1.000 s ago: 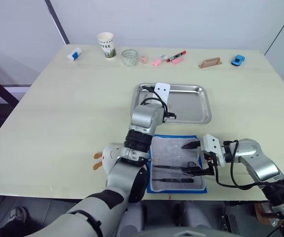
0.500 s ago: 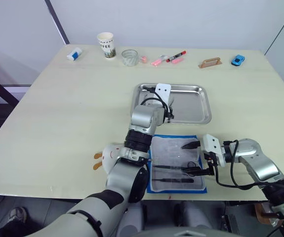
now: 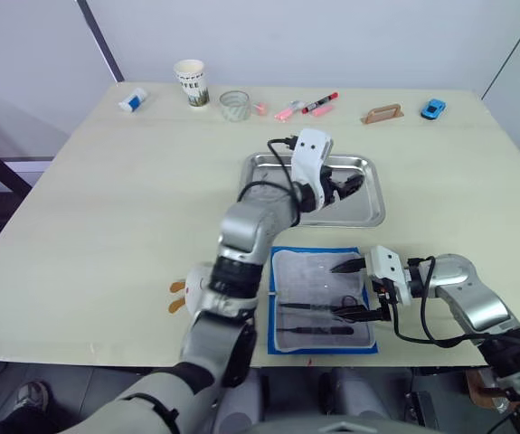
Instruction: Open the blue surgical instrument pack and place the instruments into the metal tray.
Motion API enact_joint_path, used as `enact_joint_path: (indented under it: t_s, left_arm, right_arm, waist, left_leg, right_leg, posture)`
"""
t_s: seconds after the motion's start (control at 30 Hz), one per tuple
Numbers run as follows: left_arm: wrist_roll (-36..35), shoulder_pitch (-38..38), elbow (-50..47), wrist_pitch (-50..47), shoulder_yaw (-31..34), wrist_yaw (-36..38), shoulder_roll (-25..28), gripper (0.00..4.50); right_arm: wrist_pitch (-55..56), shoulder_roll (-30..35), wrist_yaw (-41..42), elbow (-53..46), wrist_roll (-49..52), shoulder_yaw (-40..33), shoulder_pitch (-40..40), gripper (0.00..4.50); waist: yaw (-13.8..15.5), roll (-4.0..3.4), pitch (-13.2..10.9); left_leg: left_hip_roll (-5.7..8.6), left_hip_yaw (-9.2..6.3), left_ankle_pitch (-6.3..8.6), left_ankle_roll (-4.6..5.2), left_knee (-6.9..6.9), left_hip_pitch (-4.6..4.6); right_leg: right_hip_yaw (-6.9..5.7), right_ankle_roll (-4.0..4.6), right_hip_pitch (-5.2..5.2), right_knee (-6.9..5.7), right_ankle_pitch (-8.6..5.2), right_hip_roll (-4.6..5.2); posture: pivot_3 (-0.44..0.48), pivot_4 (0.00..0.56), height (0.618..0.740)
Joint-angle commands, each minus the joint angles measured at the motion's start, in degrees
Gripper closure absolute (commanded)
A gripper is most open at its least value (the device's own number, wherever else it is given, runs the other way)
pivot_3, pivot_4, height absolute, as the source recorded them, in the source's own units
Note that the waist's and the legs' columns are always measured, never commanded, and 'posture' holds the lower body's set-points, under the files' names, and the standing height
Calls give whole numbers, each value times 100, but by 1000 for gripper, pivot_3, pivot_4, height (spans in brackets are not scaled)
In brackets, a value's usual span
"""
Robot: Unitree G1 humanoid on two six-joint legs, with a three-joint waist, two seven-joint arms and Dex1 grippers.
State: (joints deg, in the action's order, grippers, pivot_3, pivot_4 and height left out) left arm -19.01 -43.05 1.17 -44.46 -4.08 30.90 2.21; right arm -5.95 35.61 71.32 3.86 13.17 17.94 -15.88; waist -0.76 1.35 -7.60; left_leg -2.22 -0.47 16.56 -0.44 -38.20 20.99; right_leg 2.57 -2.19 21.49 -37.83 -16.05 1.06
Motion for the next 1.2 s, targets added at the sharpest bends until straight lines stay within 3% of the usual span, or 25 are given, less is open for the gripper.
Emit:
enact_joint_path:
  t_s: [0.03, 0.13, 0.4, 0.43, 0.5, 0.77, 0.97, 1.2]
  left_arm:
    - [-601, 227, -404, 648, 212, 1106, 344, 608]
    - [-716, 649, -539, 1167, 176, 1980, 975, 608]
    - [-1355, 1690, -959, 1465, 363, 3824, 2511, 608]
    - [-1456, 1859, -1048, 1497, 430, 4007, 2685, 608]
    - [-1668, 2102, -1145, 1467, 604, 4152, 2916, 80]
    - [-1731, 3354, -844, 2123, 1331, 5147, 4070, 32]
    - [-1685, 3753, -649, 2512, 1471, 5608, 4462, 32]
    - [-1491, 3604, -844, 2797, 1038, 5494, 4293, 32]
  right_arm:
    - [-164, 75, -29, 399, -332, 197, 232, 0]
    - [-142, 66, -39, 399, -320, 170, 261, 0]
    - [-52, 28, -45, 391, -290, 108, 348, 0]
    - [-38, 24, -47, 393, -281, 99, 355, 0]
    - [-8, 26, -46, 392, -266, 80, 375, 0]
    - [71, 91, 57, 352, -167, -29, 441, 0]
    - [107, 149, 167, 389, -130, -98, 450, 0]
    - [86, 181, 203, 331, -117, -150, 479, 0]
  waist:
    - [0, 0, 1]
    - [0, 0, 1]
    - [-6, -2, -2]
    - [-6, -5, -3]
    - [0, -5, -4]
    - [28, -8, -10]
    - [36, -15, -17]
    - [64, -15, -18]
  left_leg:
    - [0, 0, 0, 0, -1, 0]
    - [1, 3, 2, 3, -1, -1]
    - [-1, -1, 18, 34, -2, 2]
    - [-2, -1, 19, 35, 2, -1]
    - [-4, -3, 19, 35, 2, 1]
    - [-5, -4, 21, 38, 1, 3]
    - [-6, -1, 23, 42, 1, 3]
    - [-6, 2, 24, 44, 1, 5]
  right_leg:
    - [0, 0, -1, 0, 0, 0]
    - [3, 0, -2, 3, 0, 1]
    - [-1, 2, -1, 4, -2, -1]
    - [-1, 2, -1, 5, -2, -2]
    - [-3, 3, 1, 6, -3, -3]
    - [-6, 5, 2, 7, -4, 3]
    - [-8, 6, 7, 10, -5, 6]
    - [-8, 6, 6, 11, -5, 8]
  posture:
    - [0, 150, 740]
    - [0, 150, 740]
    - [0, 150, 740]
    - [0, 150, 740]
    - [0, 150, 740]
    - [0, 150, 740]
    - [0, 150, 740]
    - [0, 150, 740]
